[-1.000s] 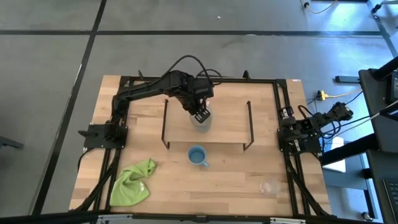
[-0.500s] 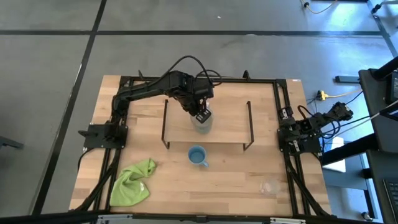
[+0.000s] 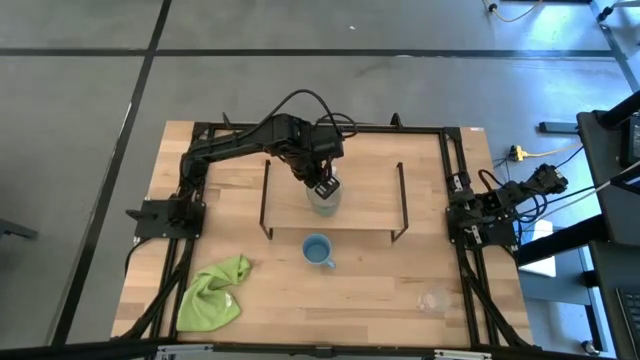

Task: Stack small to large cups/mugs on shelf
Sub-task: Put the light blue mug on the shelf

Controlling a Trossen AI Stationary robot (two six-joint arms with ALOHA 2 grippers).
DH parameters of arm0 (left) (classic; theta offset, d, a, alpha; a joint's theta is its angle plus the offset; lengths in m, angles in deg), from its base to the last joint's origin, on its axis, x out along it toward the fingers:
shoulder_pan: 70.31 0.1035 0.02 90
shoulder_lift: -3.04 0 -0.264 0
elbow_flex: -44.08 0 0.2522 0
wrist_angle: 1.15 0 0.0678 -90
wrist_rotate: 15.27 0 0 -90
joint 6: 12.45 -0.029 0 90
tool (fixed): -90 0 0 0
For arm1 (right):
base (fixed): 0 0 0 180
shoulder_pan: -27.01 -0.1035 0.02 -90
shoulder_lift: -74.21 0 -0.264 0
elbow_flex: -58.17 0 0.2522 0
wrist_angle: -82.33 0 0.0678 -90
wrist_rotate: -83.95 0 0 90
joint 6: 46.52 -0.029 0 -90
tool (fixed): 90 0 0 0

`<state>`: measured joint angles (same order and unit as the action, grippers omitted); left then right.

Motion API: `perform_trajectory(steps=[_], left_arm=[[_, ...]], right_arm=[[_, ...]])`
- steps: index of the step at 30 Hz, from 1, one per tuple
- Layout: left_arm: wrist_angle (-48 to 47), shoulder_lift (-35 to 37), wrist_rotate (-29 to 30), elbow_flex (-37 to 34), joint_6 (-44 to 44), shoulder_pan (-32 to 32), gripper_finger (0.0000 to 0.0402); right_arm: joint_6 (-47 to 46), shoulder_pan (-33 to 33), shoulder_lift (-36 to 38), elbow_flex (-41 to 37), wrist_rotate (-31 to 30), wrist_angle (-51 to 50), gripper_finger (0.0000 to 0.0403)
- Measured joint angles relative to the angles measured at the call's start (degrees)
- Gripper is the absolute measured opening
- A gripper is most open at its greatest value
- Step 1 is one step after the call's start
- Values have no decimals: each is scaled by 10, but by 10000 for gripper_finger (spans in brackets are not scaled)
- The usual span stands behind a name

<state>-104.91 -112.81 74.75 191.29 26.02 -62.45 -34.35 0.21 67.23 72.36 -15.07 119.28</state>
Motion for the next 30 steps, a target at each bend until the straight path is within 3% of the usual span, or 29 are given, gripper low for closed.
perform_trajectory(steps=[9, 17, 30], left_arm=[[0, 0, 7, 0, -5, -7, 41], [0, 4, 3, 0, -8, -18, 41], [0, 4, 26, 0, -13, -12, 41]], right_arm=[[1, 0, 0, 0, 0, 0, 72], [2, 0, 0, 0, -49, 0, 71], [3, 0, 0, 0, -49, 0, 71]])
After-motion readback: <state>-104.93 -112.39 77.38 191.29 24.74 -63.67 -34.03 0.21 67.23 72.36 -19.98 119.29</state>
